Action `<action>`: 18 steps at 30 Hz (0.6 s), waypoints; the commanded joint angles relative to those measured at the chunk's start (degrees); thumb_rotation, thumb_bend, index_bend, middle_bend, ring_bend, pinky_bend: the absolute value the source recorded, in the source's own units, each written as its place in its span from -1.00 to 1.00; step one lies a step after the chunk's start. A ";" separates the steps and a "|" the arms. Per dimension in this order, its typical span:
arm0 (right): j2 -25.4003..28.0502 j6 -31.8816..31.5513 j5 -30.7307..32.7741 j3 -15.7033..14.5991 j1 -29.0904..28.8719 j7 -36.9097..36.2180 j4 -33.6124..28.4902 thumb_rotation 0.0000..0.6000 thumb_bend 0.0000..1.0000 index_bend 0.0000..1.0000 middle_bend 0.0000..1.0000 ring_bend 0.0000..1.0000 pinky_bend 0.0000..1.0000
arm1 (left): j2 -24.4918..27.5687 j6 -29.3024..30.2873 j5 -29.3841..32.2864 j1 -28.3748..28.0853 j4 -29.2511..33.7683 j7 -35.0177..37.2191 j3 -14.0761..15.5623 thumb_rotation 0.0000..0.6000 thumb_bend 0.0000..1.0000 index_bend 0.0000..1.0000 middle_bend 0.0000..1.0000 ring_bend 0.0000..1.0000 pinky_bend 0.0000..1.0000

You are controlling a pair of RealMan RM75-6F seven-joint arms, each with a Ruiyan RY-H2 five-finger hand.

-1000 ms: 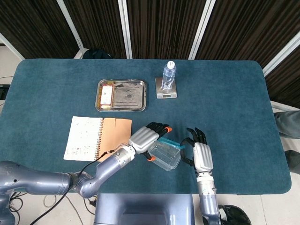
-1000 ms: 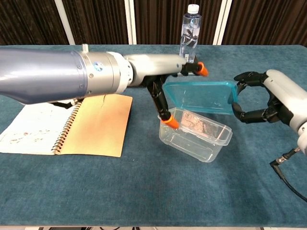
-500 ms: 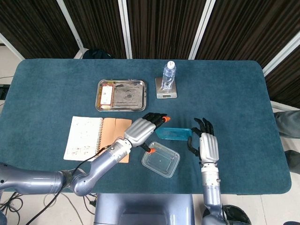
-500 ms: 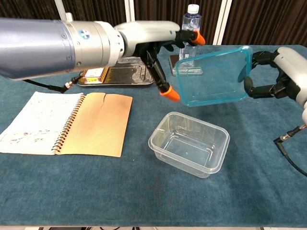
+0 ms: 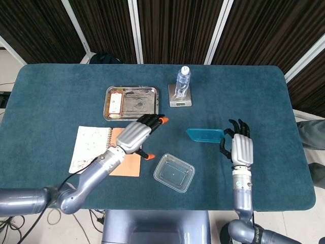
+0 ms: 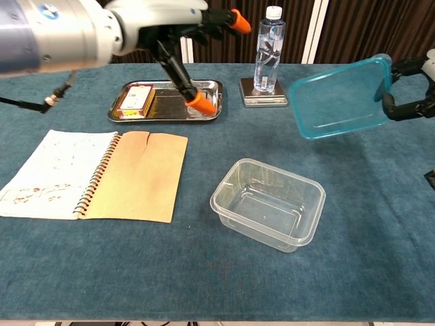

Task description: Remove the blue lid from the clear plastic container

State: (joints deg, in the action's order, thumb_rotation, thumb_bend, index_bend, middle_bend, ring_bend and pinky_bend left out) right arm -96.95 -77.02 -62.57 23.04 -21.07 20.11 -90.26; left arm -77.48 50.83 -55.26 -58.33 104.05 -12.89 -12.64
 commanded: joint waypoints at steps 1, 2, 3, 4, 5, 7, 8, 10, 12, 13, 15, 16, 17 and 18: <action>2.05 1.01 4.61 -0.43 0.09 4.88 -1.09 1.00 0.32 0.28 -0.63 -1.00 -1.00 | 3.34 1.10 -2.43 2.54 2.78 1.94 1.01 1.00 -1.00 -1.00 -1.00 -1.00 -0.85; 2.50 1.20 6.36 -0.33 0.04 6.48 -1.77 1.00 0.32 0.28 -0.62 -1.00 -1.00 | 4.33 1.22 -3.01 3.13 3.48 2.31 1.31 1.00 -1.00 -1.00 -1.00 -1.00 -0.85; 2.92 1.28 7.83 -0.19 -0.08 7.88 -2.49 1.00 0.32 0.29 -0.62 -1.00 -1.00 | 5.40 1.43 -3.60 3.81 4.21 2.72 1.61 1.00 -1.00 -1.00 -1.00 -1.00 -0.85; 3.26 1.31 9.22 -0.09 -0.27 9.31 -3.03 1.00 0.32 0.30 -0.61 -1.00 -1.00 | 6.51 1.64 -4.29 4.51 4.98 3.20 1.93 1.00 -1.00 -1.00 -1.00 -1.00 -0.85; 3.52 1.40 10.64 0.02 -0.58 10.80 -3.30 1.00 0.32 0.31 -0.61 -1.00 -1.00 | 7.55 1.80 -4.99 5.19 5.62 3.71 2.23 1.00 -1.00 -1.00 -1.00 -1.00 -0.85; 3.79 1.44 12.97 0.10 -1.27 13.36 -3.43 1.00 0.32 0.31 -0.61 -1.00 -1.00 | 9.45 2.02 -6.40 6.53 6.54 4.78 2.95 1.00 -1.00 -1.00 -1.00 -1.00 -0.85; 3.85 1.51 14.10 -0.05 -1.74 14.95 -2.98 1.00 0.32 0.28 -0.61 -1.00 -1.00 | 10.50 1.96 -7.06 7.24 6.84 5.24 3.54 1.00 -1.00 -1.00 -1.00 -1.00 -0.85; 3.81 1.78 16.11 -0.16 -2.58 17.08 -1.98 1.00 0.32 0.04 -0.65 -1.00 -1.00 | 12.51 1.91 -8.50 8.54 7.30 6.09 4.53 1.00 -1.00 -1.00 -1.00 -1.00 -0.85; 3.72 2.28 17.53 -0.37 -3.30 18.23 -0.63 1.00 0.32 -0.55 -0.84 -1.00 -1.00 | 13.93 2.10 -9.83 9.66 7.59 7.22 5.07 1.00 -1.00 -1.00 -1.00 -1.00 -0.85; 3.67 2.70 18.18 -0.40 -3.71 18.61 -0.08 1.00 0.32 -0.84 -0.95 -1.00 -1.00 | 14.56 2.26 -10.47 10.19 7.70 7.75 5.29 1.00 -1.00 -1.00 -1.00 -1.00 -0.85; 3.93 3.24 19.87 -0.61 -4.44 20.07 0.67 1.00 0.23 -1.00 -1.00 -1.00 -1.00 | 16.00 2.65 -11.98 11.42 7.92 8.96 5.79 1.00 -1.00 -1.00 -1.00 -1.00 -0.85; 4.25 3.31 20.39 -0.68 -4.71 20.72 0.64 1.00 0.16 -1.00 -1.00 -1.00 -1.00 | 16.54 2.74 -12.51 11.85 8.00 9.50 5.91 1.00 -1.00 -1.00 -1.00 -1.00 -0.85; 4.44 3.12 20.41 -0.67 -4.90 20.83 0.58 1.00 0.09 -1.00 -1.00 -1.00 -1.00 | 16.97 2.92 -13.06 12.27 8.06 10.06 5.99 1.00 -1.00 -1.00 -1.00 -1.00 -0.85; 4.53 2.84 20.07 -0.67 -5.04 20.52 0.60 1.00 0.02 -1.00 -1.00 -1.00 -1.00 | 17.31 3.14 -13.61 12.69 8.08 10.62 6.05 1.00 -1.00 -1.00 -1.00 -1.00 -0.85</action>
State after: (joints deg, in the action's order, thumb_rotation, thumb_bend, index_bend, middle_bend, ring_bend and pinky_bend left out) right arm -92.76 -74.13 -42.46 22.49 -25.76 40.73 -89.87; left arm -60.65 53.62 -68.22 -46.14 111.94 -2.94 -6.87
